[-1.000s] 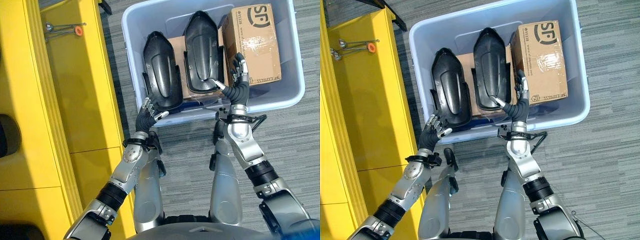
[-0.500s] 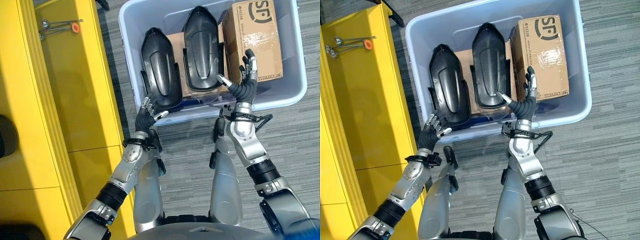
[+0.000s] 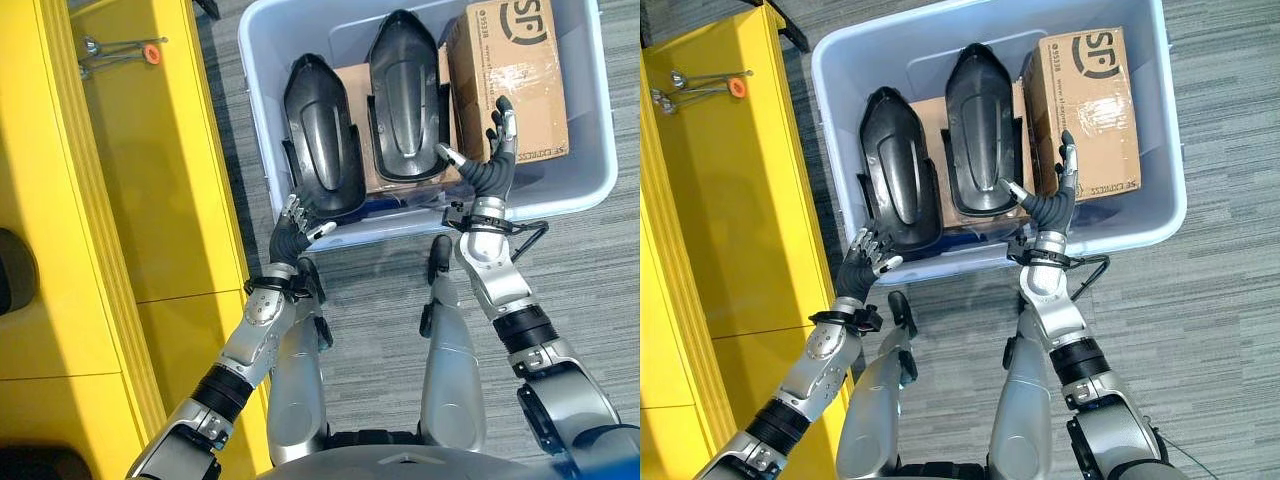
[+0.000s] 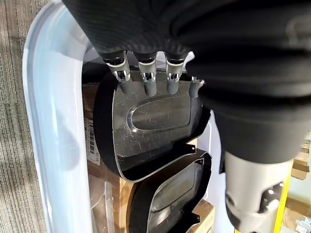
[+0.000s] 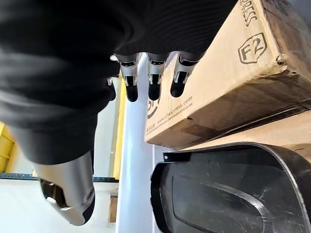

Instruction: Move parts from the plastic box to the shelf.

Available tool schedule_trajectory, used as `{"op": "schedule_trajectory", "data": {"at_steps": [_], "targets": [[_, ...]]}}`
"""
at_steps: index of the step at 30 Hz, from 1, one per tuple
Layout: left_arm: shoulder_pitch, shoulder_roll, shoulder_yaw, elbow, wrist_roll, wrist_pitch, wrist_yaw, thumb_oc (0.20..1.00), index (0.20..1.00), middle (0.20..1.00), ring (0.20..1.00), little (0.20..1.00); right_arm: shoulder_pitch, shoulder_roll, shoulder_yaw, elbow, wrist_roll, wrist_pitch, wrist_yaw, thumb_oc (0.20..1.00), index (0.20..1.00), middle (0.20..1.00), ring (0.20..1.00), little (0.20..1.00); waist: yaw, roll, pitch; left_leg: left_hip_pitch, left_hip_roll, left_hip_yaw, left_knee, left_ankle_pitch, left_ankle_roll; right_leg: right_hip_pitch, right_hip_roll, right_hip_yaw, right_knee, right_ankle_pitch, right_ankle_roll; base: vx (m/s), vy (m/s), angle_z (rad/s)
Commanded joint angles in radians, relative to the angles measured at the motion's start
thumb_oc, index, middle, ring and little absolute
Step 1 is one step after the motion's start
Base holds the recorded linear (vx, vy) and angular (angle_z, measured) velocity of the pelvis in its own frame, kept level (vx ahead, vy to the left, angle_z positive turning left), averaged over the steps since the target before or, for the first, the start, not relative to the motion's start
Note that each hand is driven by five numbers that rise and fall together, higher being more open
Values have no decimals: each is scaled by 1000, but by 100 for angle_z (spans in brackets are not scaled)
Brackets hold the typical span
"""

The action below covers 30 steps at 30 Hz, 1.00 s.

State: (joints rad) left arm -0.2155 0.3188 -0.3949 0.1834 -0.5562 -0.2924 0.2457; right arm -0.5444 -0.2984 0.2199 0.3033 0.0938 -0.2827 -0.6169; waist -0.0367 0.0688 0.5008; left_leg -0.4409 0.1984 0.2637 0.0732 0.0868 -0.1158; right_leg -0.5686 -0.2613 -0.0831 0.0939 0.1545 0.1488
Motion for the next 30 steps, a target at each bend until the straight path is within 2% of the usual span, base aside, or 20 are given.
{"op": "schedule_trajectory", "data": {"at_steps": [1,30], "targets": [[34,36,-4,-75,34,-52,-9,1000,1000,1000,1000,1000,-15,-33,-9,-39,-46,-26,-2,1000,1000,1000,1000,1000,19,-2,-19,-59,37,-111,91,-33,-18,-47,-46,-22,111,-52,38,0,0,0],[32,36,-1,-81,32,-53,-3,1000,1000,1000,1000,1000,-29,-25,11,-54,-49,-29,5,1000,1000,1000,1000,1000,22,-15,-17,-85,31,-123,97,-35,-18,-69,-45,-19,119,-50,33,0,0,0]]}}
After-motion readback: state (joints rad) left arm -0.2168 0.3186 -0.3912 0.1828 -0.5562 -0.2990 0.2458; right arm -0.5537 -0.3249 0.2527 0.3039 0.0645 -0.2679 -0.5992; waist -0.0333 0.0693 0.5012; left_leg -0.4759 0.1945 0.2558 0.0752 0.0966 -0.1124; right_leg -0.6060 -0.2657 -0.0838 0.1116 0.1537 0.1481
